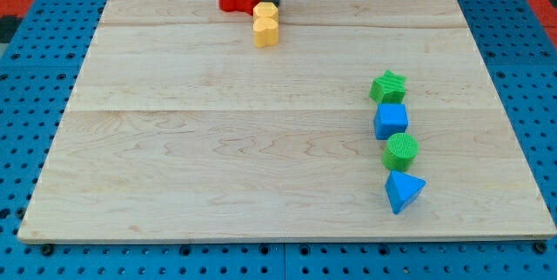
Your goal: Separate the yellow blocks from each other
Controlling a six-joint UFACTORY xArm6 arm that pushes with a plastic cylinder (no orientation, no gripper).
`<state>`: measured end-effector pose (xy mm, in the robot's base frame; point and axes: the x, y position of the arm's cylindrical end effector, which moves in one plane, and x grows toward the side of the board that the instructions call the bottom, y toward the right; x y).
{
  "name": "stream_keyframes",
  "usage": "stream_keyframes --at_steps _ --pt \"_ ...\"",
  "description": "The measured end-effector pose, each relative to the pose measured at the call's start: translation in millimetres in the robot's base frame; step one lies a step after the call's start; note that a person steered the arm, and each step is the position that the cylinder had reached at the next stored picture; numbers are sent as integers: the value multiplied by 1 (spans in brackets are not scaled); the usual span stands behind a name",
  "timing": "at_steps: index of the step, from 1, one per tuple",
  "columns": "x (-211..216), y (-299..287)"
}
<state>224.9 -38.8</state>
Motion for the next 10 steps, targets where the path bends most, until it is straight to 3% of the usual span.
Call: stream_keyframes --at_steps 1,3,5,6,8,9,10 --pt "28 -35" --pt "38 78" --pt "1 93" --pt "41 126" --pt "69 190" --pt "6 147" --pt "46 123"
